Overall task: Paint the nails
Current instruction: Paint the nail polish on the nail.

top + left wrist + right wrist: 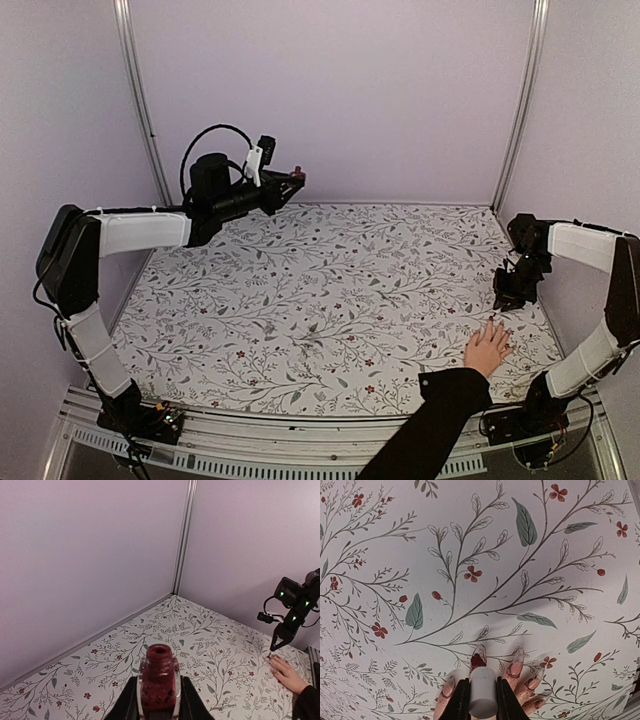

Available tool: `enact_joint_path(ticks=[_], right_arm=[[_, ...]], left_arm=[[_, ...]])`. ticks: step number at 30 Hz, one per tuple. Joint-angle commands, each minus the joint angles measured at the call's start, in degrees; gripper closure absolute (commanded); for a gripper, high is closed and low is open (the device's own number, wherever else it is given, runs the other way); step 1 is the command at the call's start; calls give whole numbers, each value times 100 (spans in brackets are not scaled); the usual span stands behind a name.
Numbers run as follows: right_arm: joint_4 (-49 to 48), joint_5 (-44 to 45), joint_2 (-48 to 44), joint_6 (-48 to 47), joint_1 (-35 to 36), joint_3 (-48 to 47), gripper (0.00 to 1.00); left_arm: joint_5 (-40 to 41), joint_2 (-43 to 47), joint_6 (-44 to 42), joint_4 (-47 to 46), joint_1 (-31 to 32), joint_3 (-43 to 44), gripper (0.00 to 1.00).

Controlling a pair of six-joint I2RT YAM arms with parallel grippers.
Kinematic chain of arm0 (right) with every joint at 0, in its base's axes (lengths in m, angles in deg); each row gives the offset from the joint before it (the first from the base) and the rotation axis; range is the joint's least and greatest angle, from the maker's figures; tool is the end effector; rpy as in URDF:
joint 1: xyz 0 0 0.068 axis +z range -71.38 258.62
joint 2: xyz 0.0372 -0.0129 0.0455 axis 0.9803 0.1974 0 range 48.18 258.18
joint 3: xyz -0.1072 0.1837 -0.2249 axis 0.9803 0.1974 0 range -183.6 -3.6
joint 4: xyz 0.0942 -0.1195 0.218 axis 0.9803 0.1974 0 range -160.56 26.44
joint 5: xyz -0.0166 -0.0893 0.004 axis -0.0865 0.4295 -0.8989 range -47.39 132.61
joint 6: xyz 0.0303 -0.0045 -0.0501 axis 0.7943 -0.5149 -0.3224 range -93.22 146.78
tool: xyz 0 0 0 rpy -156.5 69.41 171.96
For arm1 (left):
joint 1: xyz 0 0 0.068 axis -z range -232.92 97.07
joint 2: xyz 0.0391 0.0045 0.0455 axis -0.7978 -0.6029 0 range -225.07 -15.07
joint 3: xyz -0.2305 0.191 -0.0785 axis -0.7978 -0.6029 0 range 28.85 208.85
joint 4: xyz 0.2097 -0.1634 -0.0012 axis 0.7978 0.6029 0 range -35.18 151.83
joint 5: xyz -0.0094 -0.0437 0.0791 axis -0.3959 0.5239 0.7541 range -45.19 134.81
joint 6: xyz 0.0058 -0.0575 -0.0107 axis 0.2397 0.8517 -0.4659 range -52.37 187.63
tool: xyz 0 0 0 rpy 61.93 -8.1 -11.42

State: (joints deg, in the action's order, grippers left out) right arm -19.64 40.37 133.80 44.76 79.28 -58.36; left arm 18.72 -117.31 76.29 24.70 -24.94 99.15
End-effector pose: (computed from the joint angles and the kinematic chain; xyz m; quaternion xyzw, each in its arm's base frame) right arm 0.2587 0.0046 0.2225 0.1487 0.9861 0.0309 0.0675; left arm 0.3795 -0.2228 0.3237 0.2722 0.6634 -0.3670 0.5925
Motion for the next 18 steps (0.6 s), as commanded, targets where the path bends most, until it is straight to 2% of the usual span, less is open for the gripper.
enact_joint_path(ticks=[1,18], right_arm=[[-77,140,92,-7,-23,-39,100],[-19,191,101,13,-28,-61,100]], left_arm=[[12,19,32,-116,-34,124,100],[25,8,56,-147,-37,89,100]])
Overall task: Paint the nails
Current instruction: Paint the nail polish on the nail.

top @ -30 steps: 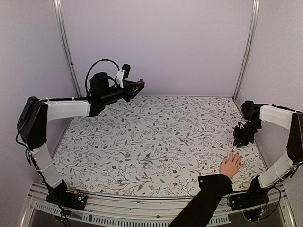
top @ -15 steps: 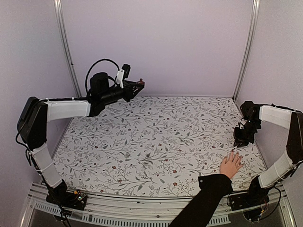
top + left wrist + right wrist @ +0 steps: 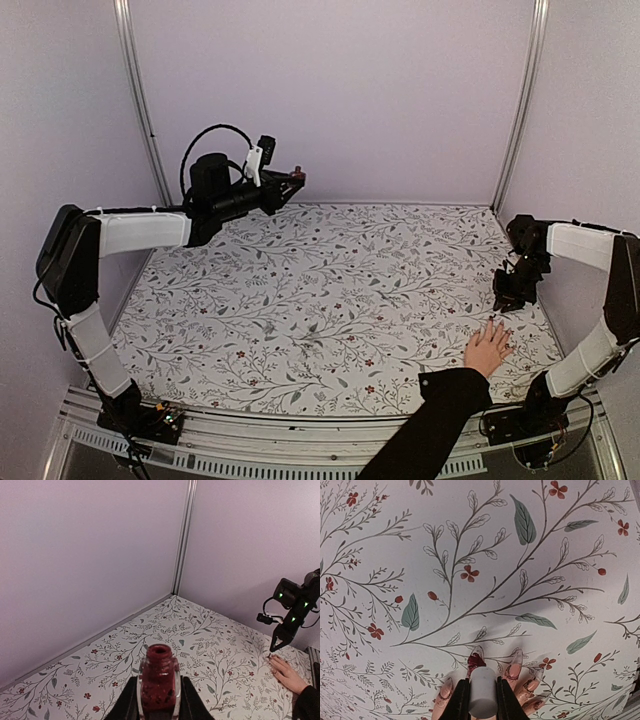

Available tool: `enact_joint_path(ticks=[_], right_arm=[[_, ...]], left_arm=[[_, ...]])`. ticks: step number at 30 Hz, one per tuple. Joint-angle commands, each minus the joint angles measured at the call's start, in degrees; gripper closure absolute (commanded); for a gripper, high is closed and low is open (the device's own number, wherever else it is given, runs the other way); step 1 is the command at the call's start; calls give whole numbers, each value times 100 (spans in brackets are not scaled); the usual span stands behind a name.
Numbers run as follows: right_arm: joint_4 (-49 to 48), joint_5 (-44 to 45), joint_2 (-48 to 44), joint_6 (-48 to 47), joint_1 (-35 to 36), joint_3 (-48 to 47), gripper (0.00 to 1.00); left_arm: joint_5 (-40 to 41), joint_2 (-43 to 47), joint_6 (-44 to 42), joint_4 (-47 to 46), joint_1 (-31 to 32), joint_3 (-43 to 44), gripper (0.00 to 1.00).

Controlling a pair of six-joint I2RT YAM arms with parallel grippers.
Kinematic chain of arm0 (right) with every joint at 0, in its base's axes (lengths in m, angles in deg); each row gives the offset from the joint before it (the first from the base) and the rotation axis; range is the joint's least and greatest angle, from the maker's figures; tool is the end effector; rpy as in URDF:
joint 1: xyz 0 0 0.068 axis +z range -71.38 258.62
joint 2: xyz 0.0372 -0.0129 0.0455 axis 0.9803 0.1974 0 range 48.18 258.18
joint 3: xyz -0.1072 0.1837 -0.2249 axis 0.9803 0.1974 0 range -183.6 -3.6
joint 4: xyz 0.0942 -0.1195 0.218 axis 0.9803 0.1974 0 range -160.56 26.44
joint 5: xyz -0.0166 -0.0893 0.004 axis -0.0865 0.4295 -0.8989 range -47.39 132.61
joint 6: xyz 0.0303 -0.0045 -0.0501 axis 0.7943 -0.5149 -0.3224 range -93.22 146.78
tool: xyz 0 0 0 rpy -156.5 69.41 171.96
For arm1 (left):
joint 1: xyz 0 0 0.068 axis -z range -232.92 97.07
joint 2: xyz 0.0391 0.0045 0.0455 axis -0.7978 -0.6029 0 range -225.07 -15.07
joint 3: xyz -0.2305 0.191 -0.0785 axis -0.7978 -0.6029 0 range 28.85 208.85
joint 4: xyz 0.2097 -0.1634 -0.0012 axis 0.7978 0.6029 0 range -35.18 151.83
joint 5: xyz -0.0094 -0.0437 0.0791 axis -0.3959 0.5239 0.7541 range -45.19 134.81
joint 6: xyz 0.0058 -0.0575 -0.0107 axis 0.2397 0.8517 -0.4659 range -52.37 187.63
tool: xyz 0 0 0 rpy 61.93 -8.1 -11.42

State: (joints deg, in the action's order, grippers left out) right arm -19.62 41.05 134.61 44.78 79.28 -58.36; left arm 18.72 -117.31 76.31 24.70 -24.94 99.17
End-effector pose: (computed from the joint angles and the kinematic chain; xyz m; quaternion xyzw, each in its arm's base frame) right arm 0.2602 0.0042 0.2191 0.1495 0.9866 0.0239 0.0613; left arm 0.3796 -0.2228 0.3238 0.2721 0.6633 -0.3671 0.5926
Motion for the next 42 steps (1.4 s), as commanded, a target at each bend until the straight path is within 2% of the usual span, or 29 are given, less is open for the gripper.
enact_joint_path(ticks=[1,38,42], right_arm=[[-22,121,22,4,-27,-61,100],[110,122,-124,22,-23,9,100],[118,323,-166,61,-23,18,100]], left_arm=[[27,10,54,-151,-33,94,100],[-11,-18,80,-138,-36,70,100],[-8,-7,79,-136,-38,54,100]])
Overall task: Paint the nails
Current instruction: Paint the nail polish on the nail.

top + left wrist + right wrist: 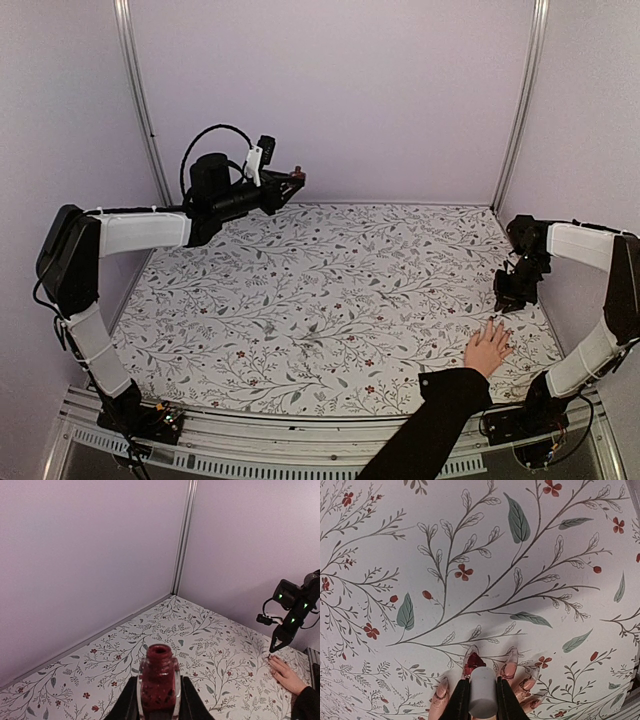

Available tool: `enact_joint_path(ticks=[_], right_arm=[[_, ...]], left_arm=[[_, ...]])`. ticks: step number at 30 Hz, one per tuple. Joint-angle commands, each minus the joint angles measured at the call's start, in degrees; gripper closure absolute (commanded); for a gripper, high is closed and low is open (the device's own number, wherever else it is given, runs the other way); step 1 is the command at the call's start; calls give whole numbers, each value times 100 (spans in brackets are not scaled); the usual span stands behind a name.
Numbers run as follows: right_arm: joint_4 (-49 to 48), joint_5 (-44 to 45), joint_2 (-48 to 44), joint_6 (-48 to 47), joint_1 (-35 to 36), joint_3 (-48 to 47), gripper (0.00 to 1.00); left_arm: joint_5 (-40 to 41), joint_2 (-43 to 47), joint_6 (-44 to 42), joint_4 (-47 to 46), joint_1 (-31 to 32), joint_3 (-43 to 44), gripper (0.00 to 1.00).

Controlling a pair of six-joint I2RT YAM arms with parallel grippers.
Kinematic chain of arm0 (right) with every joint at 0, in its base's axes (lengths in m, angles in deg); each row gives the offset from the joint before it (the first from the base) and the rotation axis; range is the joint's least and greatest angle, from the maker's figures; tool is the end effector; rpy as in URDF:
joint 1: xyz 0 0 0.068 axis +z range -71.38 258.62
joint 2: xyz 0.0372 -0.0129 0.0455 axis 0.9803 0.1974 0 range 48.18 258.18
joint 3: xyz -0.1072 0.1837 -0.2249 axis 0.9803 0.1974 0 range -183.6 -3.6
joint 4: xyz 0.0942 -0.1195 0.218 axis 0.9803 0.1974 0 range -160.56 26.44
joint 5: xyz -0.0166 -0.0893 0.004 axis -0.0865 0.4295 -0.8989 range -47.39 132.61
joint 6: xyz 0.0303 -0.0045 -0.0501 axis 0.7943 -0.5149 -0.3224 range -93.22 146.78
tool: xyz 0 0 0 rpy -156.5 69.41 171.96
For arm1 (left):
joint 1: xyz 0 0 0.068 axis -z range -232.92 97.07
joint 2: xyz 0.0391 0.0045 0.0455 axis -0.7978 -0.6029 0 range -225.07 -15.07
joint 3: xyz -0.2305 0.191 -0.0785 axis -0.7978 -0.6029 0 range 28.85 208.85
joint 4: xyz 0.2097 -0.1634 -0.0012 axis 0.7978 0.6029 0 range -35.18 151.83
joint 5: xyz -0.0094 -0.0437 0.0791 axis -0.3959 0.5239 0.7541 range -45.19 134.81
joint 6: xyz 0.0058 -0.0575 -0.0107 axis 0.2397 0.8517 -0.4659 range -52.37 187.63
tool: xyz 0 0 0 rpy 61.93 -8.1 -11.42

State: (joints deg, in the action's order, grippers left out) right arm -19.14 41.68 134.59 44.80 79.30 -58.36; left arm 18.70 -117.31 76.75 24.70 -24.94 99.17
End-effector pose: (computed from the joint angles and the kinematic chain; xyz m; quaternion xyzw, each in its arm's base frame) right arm 0.2592 0.0038 0.2191 0.1499 0.9868 0.0178 0.0582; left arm 0.3796 -0.2228 0.3238 0.2697 0.6643 -0.3695 0.5911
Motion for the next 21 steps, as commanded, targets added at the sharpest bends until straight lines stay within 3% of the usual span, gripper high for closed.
enact_joint_path(ticks=[1,21], right_arm=[[62,255,-167,61,-25,25,100],[39,154,-239,5,-25,53,100]], left_arm=[[1,-7,38,-136,-37,52,100],[10,33,57,-187,-39,-29,100]])
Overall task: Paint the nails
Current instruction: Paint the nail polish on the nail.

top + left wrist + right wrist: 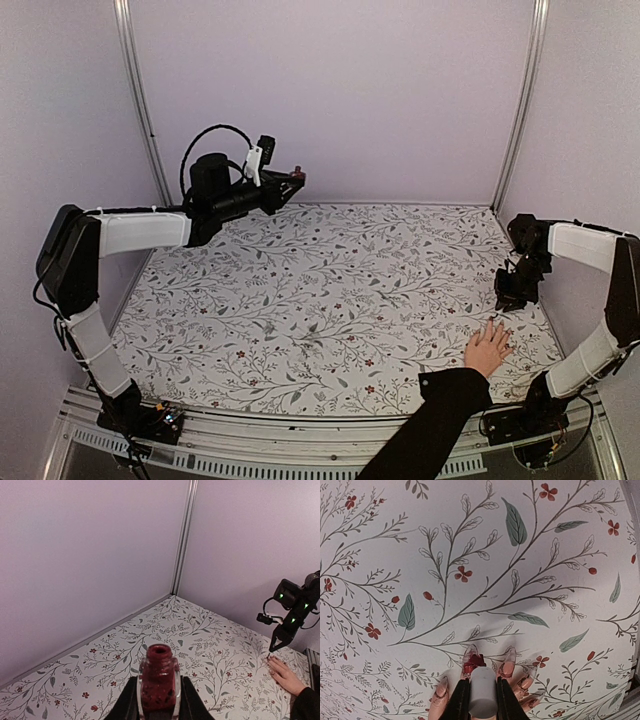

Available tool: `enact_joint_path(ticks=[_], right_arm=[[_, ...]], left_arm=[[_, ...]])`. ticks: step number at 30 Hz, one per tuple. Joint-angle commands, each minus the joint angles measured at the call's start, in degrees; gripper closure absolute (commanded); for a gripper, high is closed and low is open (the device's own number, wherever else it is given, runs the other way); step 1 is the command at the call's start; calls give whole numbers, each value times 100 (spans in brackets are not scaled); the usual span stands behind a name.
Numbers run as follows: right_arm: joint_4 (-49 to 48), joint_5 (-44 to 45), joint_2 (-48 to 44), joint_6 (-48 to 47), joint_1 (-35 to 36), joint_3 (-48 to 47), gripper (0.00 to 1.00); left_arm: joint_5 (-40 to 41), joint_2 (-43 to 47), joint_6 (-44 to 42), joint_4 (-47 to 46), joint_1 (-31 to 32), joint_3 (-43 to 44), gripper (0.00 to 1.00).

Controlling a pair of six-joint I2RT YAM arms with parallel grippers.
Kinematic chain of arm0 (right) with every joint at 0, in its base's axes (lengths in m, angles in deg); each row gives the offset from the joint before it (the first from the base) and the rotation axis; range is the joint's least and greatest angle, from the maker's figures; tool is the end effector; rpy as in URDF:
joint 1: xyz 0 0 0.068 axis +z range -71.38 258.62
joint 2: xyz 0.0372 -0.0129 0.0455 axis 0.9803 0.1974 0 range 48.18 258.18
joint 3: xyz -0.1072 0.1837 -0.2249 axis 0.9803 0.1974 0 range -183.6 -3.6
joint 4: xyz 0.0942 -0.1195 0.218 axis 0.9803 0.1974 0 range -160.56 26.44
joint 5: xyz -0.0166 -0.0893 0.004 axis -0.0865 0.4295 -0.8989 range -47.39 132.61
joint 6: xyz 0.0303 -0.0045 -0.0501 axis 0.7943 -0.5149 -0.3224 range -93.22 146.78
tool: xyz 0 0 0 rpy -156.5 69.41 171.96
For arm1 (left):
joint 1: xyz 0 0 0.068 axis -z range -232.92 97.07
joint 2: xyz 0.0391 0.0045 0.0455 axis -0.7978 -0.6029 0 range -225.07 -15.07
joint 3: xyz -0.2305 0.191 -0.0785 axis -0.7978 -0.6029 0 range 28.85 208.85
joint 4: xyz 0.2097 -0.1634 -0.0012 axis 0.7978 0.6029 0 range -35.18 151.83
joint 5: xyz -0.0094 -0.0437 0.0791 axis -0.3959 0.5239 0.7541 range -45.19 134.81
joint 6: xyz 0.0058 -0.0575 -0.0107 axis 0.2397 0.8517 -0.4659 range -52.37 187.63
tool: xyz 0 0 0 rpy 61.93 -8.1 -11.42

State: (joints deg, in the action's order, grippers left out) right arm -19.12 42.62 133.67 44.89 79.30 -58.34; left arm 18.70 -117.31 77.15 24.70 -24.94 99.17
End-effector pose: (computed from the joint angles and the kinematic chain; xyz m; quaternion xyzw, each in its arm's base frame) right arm 0.2574 0.0030 0.2228 0.1511 0.9862 0.0111 0.0671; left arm 0.3796 -0.2228 0.3238 0.2674 0.6652 -0.3716 0.5898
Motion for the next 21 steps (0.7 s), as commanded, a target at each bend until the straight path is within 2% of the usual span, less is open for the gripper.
enact_joint_path(ticks=[1,14,21], right_arm=[[39,59,-147,-6,-25,51,100],[34,-185,-548,-71,-25,45,100],[65,-333,-390,-130,-30,26,100]], left_arm=[[16,44,21,-191,-39,-42,100],[1,72,54,-216,-30,-83,100],[7,78,63,-215,-30,-79,100]])
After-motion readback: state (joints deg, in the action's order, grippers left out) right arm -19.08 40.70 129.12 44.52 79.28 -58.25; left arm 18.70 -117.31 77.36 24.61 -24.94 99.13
